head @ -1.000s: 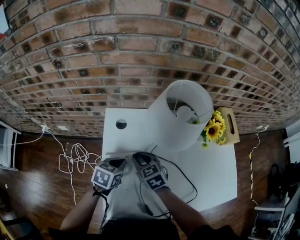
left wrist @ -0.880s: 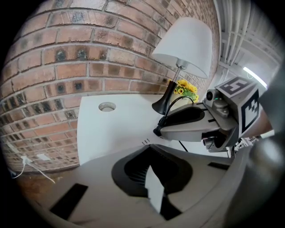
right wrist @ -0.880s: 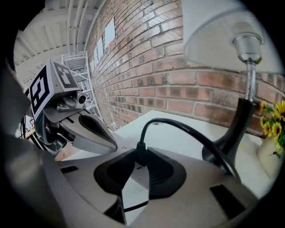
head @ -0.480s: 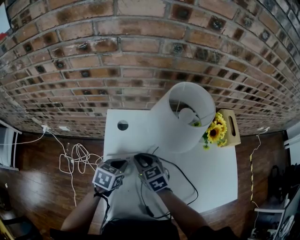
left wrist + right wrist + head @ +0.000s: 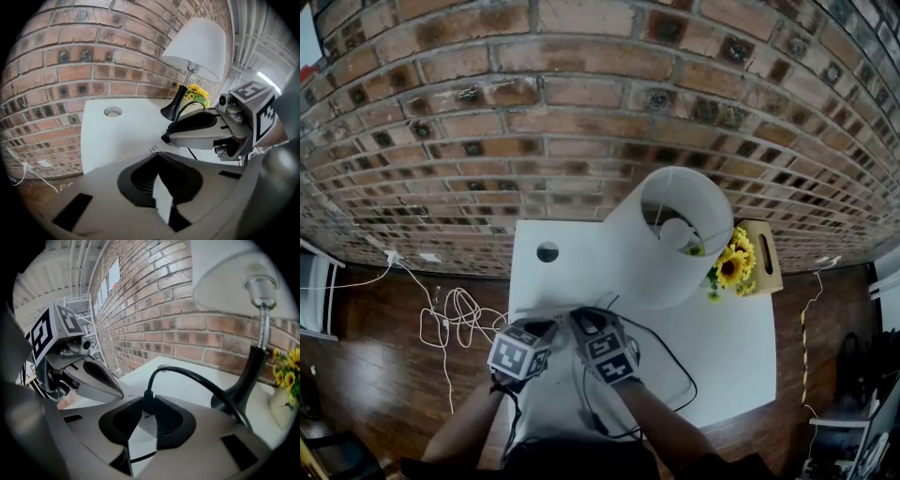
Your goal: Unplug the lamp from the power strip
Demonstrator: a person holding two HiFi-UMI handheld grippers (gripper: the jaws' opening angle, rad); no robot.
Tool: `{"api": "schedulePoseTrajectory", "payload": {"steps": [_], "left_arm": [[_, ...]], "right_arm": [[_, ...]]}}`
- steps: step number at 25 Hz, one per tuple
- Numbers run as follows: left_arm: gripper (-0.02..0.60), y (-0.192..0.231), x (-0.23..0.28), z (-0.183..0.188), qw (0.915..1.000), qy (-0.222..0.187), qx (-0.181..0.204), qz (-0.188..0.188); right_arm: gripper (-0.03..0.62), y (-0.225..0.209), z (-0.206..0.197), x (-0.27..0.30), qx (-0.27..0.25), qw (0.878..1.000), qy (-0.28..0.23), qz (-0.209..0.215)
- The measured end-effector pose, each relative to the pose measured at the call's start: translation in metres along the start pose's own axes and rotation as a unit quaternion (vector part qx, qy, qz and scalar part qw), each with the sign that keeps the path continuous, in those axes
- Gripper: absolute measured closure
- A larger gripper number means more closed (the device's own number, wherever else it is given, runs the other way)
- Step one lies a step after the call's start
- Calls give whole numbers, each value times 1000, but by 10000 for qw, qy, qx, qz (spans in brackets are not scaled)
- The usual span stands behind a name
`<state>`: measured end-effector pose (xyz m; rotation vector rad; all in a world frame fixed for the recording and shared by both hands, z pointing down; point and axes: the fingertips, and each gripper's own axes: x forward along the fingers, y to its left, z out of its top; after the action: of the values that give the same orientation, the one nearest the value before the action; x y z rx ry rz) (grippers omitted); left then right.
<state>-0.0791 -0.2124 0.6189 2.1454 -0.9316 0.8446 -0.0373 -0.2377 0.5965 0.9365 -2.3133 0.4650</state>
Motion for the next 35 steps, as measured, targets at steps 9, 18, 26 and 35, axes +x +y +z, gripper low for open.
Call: {"api": "schedulePoseTrajectory", "payload": {"steps": [9,18,26,35], "left_arm": [[558,-1,-1,0,10000,85,-12,-22],[558,-1,2,-1,9997,136,179,32],[558,-1,4,-2,9994,128,335,0],[557,-14,-9,10,9991,226,341,128]], "right_arm": [[510,1,2,-2,-154,9998,-82,103],[510,-3,4,-2,603,9979,-94,223],[510,-1,4,-4,219,9995,-122,169],[510,-10,5,-2,909,9953,-207,252]]}}
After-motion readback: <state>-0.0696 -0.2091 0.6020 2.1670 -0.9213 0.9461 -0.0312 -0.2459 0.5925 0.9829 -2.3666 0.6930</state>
